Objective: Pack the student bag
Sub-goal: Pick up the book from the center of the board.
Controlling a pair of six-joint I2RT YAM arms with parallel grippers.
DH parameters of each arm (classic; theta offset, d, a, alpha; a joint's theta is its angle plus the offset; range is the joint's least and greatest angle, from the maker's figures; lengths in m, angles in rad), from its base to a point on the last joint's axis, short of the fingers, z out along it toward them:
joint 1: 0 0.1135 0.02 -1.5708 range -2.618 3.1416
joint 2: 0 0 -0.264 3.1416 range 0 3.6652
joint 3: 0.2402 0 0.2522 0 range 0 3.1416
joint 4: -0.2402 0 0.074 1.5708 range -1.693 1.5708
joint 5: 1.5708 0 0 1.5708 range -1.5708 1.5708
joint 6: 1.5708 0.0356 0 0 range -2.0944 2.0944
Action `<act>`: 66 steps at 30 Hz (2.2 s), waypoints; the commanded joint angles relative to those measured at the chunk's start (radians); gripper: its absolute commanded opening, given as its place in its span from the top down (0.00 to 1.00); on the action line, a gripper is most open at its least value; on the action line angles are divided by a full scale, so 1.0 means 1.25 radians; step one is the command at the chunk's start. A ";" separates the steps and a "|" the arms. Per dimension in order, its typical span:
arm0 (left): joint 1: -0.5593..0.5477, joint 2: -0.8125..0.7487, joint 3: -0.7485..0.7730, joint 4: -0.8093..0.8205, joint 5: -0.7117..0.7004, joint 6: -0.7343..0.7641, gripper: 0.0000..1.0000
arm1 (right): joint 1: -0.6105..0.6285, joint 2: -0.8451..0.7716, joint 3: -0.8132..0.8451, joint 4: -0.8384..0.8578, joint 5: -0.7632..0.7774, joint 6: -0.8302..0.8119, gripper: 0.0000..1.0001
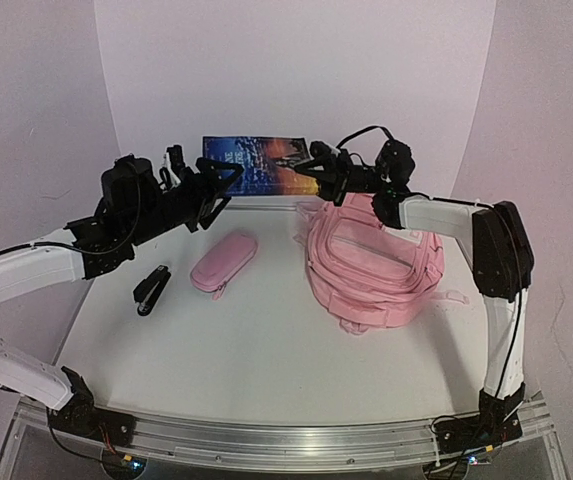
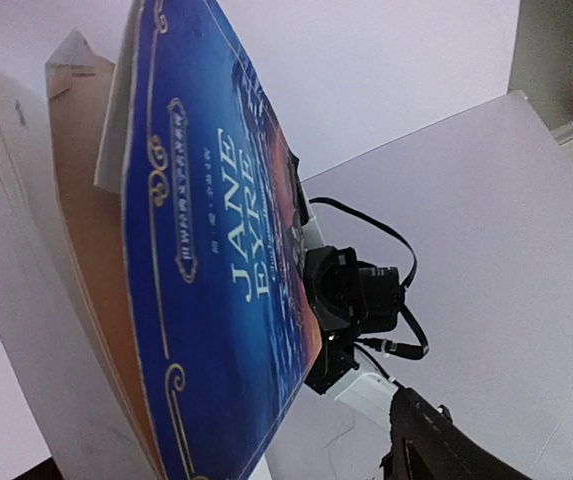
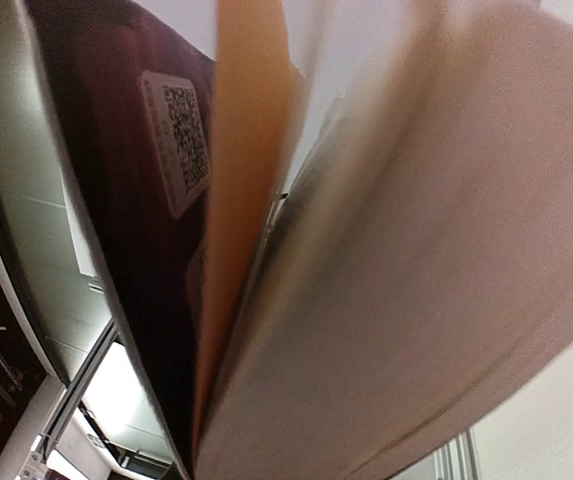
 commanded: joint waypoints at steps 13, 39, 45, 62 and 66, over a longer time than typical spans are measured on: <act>0.090 -0.125 0.047 -0.253 0.224 0.031 0.00 | 0.005 -0.198 -0.118 0.017 -0.044 -0.060 1.00; 0.119 -0.023 0.026 -0.182 0.426 -0.105 0.00 | 0.005 -0.233 -0.134 0.022 -0.050 -0.066 1.00; 0.120 -0.035 0.099 -0.421 0.383 -0.035 0.00 | 0.005 -0.225 -0.127 0.021 -0.058 -0.069 1.00; 0.120 -0.006 0.004 -0.013 0.369 -0.151 0.24 | 0.016 -0.233 -0.156 0.021 -0.075 -0.059 1.00; 0.123 0.013 -0.007 0.063 0.363 -0.170 0.43 | 0.017 -0.229 -0.158 0.022 -0.074 -0.054 1.00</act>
